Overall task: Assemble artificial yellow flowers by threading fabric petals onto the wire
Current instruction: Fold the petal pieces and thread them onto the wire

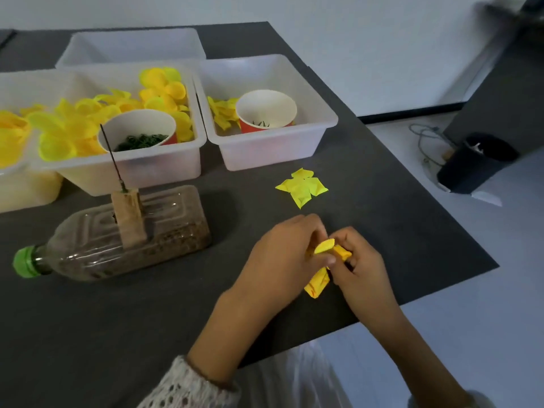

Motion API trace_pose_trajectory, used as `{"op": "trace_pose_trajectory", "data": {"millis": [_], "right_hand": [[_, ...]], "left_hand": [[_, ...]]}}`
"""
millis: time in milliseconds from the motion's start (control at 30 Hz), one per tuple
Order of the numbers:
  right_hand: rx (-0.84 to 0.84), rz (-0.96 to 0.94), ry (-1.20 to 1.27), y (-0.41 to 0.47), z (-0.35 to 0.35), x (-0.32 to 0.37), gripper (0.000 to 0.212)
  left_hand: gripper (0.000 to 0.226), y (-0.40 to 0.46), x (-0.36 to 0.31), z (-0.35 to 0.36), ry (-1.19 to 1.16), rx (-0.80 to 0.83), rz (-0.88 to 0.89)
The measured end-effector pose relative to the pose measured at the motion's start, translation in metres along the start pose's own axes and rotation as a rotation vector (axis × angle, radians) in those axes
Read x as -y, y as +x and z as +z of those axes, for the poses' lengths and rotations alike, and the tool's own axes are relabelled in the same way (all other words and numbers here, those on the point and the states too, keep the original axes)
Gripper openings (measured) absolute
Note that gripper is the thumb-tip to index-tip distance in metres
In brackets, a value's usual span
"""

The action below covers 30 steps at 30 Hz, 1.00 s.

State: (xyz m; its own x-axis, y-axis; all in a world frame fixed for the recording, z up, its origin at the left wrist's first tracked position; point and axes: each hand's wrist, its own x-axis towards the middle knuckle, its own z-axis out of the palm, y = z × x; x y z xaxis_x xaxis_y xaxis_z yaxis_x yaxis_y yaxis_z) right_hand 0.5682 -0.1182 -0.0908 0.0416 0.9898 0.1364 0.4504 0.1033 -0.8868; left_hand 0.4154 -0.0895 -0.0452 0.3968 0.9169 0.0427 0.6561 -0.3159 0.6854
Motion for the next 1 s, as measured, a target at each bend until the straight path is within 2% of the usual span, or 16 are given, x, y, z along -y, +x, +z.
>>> {"op": "trace_pose_trajectory", "data": {"millis": [67, 167, 267, 400, 533, 1000], "right_hand": [[-0.011, -0.002, -0.017, 0.000, 0.001, 0.000, 0.008], [-0.018, 0.006, -0.008, 0.001, 0.002, 0.001, 0.011], [-0.020, 0.000, -0.011, 0.001, 0.002, 0.001, 0.010], [-0.021, -0.030, -0.039, 0.000, 0.003, 0.000, 0.008], [-0.019, -0.052, -0.040, 0.000, 0.003, 0.000, 0.009], [-0.027, -0.072, -0.062, -0.001, 0.002, 0.000, 0.009]], "left_hand": [[0.010, 0.004, 0.001, 0.003, -0.033, -0.071, -0.033], [0.008, 0.007, 0.006, 0.004, -0.102, -0.102, -0.208], [0.018, 0.005, 0.014, 0.005, -0.181, -0.101, -0.341], [0.029, 0.000, 0.018, 0.005, -0.271, -0.074, -0.429], [0.031, -0.001, 0.016, 0.010, -0.255, -0.105, -0.454], [0.038, -0.009, 0.011, 0.028, -0.241, -0.262, -0.356]]}}
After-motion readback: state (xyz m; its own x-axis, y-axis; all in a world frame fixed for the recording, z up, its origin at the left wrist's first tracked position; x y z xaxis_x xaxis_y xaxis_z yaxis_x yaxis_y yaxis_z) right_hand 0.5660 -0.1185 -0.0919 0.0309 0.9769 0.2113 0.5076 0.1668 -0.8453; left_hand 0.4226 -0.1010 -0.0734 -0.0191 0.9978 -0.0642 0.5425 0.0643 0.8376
